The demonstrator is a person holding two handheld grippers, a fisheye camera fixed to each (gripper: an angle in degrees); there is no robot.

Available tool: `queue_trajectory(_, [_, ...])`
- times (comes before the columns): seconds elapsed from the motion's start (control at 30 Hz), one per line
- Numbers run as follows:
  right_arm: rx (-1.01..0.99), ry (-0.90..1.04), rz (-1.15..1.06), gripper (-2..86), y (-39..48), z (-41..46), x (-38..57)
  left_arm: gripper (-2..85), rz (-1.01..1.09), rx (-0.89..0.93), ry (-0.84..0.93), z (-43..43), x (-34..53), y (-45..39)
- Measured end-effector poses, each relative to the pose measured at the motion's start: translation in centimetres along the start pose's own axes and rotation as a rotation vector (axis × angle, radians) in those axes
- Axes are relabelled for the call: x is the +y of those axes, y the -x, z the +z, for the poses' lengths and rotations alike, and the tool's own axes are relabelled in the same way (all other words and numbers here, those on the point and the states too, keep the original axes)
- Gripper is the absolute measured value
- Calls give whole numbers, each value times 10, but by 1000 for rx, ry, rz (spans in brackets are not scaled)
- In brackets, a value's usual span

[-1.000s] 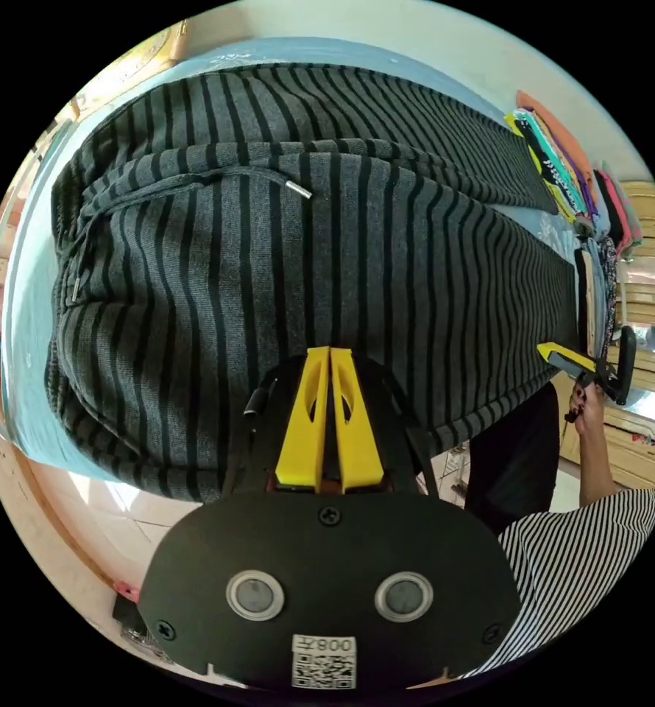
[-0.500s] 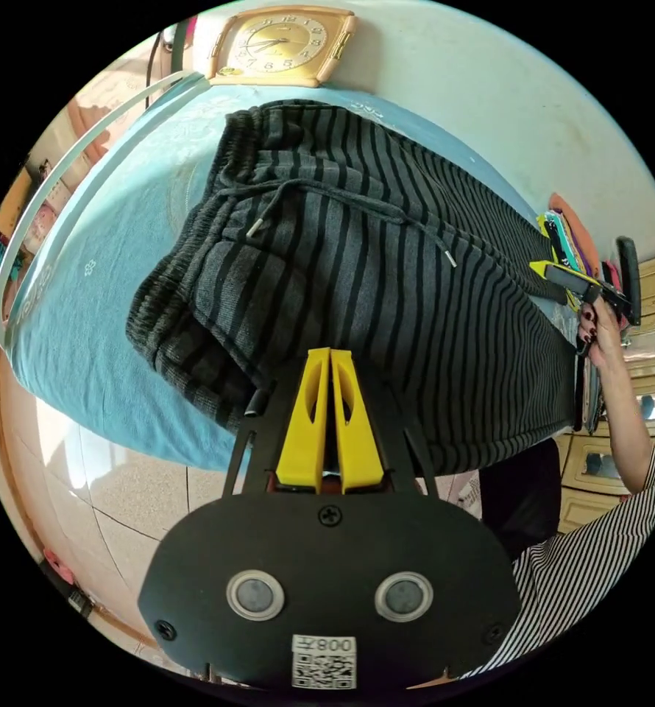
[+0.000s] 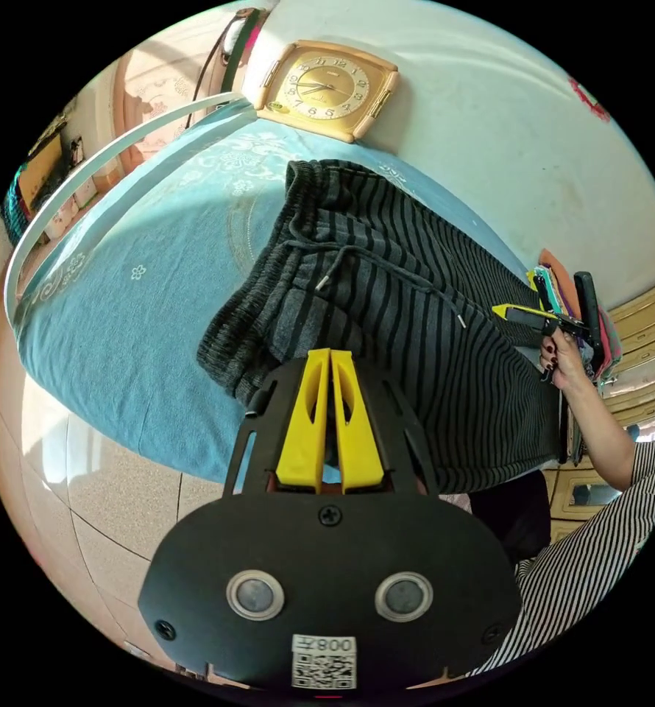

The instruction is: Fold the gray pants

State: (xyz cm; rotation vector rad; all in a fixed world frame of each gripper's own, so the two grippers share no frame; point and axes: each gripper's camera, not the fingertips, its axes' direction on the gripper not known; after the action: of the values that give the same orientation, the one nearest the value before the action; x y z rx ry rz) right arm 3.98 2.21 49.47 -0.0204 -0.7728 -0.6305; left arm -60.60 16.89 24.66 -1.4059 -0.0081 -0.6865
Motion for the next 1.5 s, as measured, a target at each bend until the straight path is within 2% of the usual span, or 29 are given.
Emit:
queue_trajectory(0.03, [-3, 89, -7, 1, 2, 21, -10, 2, -10, 23, 54, 1, 1, 13])
queue_trajectory(0.13, [27, 65, -5, 2, 8, 23, -24, 3, -67, 106, 13, -26, -6, 39])
queue_trajectory(0.23, [55, 63, -29, 2, 13, 14, -40, 6, -30, 142, -101, -61, -22, 52])
queue_trajectory(0.37, [35, -42, -33, 1, 18, -8, -63, 18, 48, 222, -211, -97, -62, 66])
queue_trajectory(0.5, [31, -80, -32, 1, 14, -17, -86, 45, 108, 247, -248, -115, -103, 74])
queue_trajectory(0.63, [27, -67, -30, 1, 4, -18, -119, 69, 180, 255, -219, -128, -157, 76])
queue_trajectory(0.77, [3, -61, -28, 1, -4, -18, -151, 77, 255, 172, -161, -140, -214, 74])
queue_trajectory(1.0, [-17, -70, -43, 6, -9, -21, -198, 98, 279, 131, -99, -156, -306, 71])
queue_trajectory(1.13, [-28, -76, -52, 22, -13, -24, -229, 116, 311, 67, 24, -149, -360, 60])
queue_trajectory(1.33, [32, -67, -65, 56, -19, -31, -279, 123, 313, -25, 201, -130, -418, 40])
queue_trajectory(1.5, [147, -44, -100, 72, -18, -35, -320, 119, 400, -65, 206, -135, -448, 16])
